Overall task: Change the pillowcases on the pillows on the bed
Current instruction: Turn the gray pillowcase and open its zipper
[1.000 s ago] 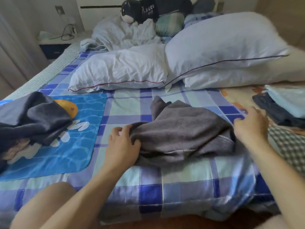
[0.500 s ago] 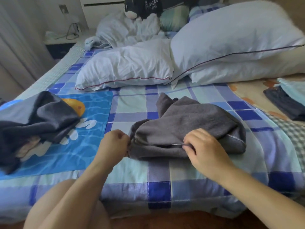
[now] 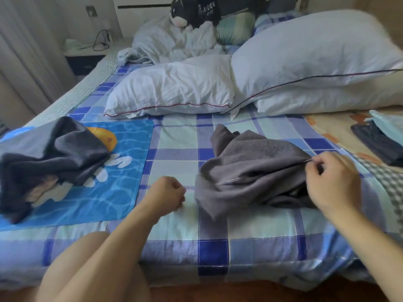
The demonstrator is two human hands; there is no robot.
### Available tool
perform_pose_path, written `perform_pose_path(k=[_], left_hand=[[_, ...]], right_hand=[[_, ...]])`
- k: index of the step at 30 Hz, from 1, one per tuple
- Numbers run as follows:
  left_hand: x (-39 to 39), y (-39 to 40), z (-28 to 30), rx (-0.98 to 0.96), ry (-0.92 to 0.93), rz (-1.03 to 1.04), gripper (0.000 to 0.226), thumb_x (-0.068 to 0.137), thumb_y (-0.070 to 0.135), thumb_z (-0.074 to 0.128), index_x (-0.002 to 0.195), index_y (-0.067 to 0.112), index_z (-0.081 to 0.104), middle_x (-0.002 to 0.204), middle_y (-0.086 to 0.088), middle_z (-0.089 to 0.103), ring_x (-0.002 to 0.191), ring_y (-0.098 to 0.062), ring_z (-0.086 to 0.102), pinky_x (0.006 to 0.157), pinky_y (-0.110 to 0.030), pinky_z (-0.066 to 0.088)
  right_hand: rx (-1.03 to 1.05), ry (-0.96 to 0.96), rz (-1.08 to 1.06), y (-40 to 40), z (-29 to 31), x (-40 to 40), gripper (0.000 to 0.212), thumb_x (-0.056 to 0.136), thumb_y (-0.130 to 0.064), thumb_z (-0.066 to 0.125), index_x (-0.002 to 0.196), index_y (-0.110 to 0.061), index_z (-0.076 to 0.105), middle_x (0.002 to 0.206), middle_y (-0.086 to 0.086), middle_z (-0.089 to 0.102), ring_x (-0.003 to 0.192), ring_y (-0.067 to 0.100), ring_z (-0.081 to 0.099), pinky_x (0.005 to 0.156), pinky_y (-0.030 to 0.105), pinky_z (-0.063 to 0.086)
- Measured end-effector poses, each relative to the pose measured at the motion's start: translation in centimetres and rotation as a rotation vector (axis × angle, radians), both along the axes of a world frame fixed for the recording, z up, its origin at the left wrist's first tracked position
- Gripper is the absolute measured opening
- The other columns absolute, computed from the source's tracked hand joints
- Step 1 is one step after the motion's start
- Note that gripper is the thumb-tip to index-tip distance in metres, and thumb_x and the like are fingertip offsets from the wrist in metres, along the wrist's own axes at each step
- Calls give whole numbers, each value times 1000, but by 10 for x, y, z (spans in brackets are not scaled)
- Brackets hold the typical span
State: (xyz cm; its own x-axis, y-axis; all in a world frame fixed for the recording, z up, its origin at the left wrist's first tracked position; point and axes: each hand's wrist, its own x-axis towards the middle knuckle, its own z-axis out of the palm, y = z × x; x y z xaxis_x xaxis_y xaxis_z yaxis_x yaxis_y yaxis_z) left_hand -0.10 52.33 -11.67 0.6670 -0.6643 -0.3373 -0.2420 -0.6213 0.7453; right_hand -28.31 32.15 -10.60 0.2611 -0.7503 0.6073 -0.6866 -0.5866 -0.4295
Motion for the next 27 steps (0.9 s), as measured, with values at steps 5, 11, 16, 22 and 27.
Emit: perform_pose_path(k=[5, 11, 16, 22, 27], left_hand=[[-32, 2, 19, -134, 527, -49, 37, 101, 42, 56, 114, 8, 63, 100, -14, 76, 94, -30, 75, 84, -50, 61], [-64, -1, 29, -449, 842, -465, 41, 100, 17, 56, 140, 11, 56, 139, -14, 60, 129, -34, 58, 109, -50, 46], [-76, -4, 35, -654, 951, -463, 52, 86, -5, 53, 137, 4, 59, 140, -15, 60, 135, -29, 54, 115, -46, 40], [-48, -11, -3, -423, 214, -70, 29, 95, 1, 61, 108, 25, 73, 103, 11, 76, 107, -19, 70, 98, -42, 55], [-46, -39, -7, -367, -33, -177, 40, 98, 19, 64, 136, 27, 56, 131, 9, 59, 106, -7, 63, 77, -12, 50]], right_hand=[[250, 371, -160, -30, 3, -24, 20, 85, 1, 59, 103, -5, 67, 106, 22, 63, 103, 43, 52, 91, 48, 44], [77, 122, 366, 66, 45, 9, 27, 88, -27, 66, 112, -16, 62, 105, -3, 54, 93, 14, 56, 77, 25, 48], [153, 210, 298, 82, 48, 22, 35, 91, -21, 60, 126, -26, 58, 121, -5, 62, 103, 20, 63, 83, 40, 55], [532, 579, -444, -57, 53, -80, 37, 82, -14, 59, 119, -14, 64, 124, 21, 58, 114, 42, 57, 92, 44, 50], [292, 539, -473, -50, 55, -93, 48, 80, -10, 65, 128, -14, 59, 133, 21, 47, 118, 44, 42, 100, 47, 41]])
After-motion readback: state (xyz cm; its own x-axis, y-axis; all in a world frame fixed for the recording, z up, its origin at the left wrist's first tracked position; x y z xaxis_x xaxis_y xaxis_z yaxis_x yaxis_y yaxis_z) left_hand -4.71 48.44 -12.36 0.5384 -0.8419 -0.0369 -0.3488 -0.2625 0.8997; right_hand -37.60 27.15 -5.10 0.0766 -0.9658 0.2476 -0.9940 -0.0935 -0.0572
